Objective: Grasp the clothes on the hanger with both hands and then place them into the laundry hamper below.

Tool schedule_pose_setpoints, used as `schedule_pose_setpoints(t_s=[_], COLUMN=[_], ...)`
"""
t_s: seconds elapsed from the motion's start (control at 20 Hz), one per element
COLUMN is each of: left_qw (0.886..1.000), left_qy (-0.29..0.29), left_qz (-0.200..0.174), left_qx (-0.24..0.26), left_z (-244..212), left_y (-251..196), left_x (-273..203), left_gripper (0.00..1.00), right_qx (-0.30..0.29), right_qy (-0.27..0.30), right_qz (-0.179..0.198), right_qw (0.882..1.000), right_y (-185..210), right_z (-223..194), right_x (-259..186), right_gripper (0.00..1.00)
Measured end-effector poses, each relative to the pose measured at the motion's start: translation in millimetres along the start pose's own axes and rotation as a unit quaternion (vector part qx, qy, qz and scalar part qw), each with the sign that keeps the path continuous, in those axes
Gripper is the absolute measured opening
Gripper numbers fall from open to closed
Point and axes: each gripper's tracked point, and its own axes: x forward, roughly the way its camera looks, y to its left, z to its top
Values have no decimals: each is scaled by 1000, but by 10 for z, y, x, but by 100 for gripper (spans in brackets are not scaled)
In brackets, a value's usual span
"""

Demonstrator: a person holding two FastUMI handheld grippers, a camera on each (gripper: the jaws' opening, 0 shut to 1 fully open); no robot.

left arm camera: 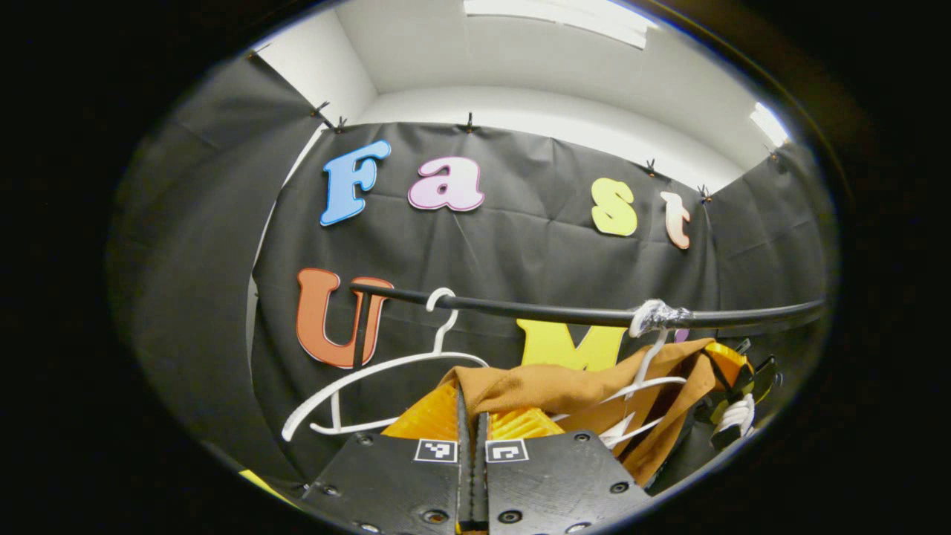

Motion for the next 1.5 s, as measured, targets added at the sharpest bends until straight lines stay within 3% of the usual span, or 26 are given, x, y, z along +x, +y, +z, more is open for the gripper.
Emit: schedule_pose_setpoints(t_s=[0.1, 0.2, 0.3, 0.35, 0.45, 0.5, 0.6, 0.65, 0.75, 0.8, 0.9, 0.95, 1.0, 1.1, 1.2, 1.3, 1.35, 1.4, 1.5], left_qw=[1000, 1000, 999, 999, 998, 998, 999, 999, 999, 999, 999, 999, 999, 997, 996, 995, 995, 994, 992], left_qy=[-2, 8, 20, 25, 34, 37, 35, 35, 33, 29, 26, 25, 31, 55, 73, 88, 99, 108, 125], left_qz=[0, 4, 2, 0, -2, 1, 4, 7, 10, 8, 16, 16, 16, 16, 2, 3, 1, -1, -1], left_qx=[-6, 3, 32, 40, 44, 42, 39, 40, 41, 38, 36, 39, 42, 57, 42, 35, 33, 25, 10], left_z=[29, -11, -35, -57, -66, -68, -29, -18, 13, 19, 33, 36, -16, -114, -201, -301, -364, -433, -580], left_y=[20, 62, 36, 30, 35, 49, 82, 116, 182, 176, 200, 199, 171, 168, 186, 312, 369, 425, 538], left_x=[70, 62, 74, 89, 85, 59, 25, 33, 58, 38, 36, 70, 92, 144, 175, 200, 216, 251, 248], left_gripper=[5, 5, 0, 0, 5, 5, 0, 5, 5, 5, 0, 5, 0, 5, 0, 0, 5, 0, 0], right_qx=[-16, -73, -143, -194, -304, -342, -398, -428, -514, -532, -522, -525, -529, -532, -522, -471, -446, -424, -367], right_qy=[20, 20, 31, 37, 74, 98, 105, 101, 67, 60, 62, 54, 54, 64, 84, 106, 113, 117, 136], right_qz=[-8, -76, -111, -141, -224, -248, -272, -291, -335, -347, -349, -364, -373, -378, -404, -408, -407, -401, -387], right_qw=[1000, 994, 983, 970, 923, 901, 870, 850, 787, 770, 776, 768, 760, 754, 746, 775, 789, 804, 835], right_y=[-43, -249, -256, -314, -548, -587, -533, -526, -478, -469, -465, -478, -513, -584, -762, -959, -1067, -1186, -1369], right_z=[49, 191, 225, 258, 324, 297, 328, 361, 623, 675, 628, 701, 729, 758, 759, 582, 522, 467, 321], right_x=[74, 104, 131, 141, 118, 114, 160, 135, 44, 33, 42, 27, 65, 144, 52, 23, 39, 26, -3], right_gripper=[4, 4, 4, 4, 2, 4, 4, 4, 3, 4, 4, 5, 4, 5, 5, 5, 5, 5, 5])
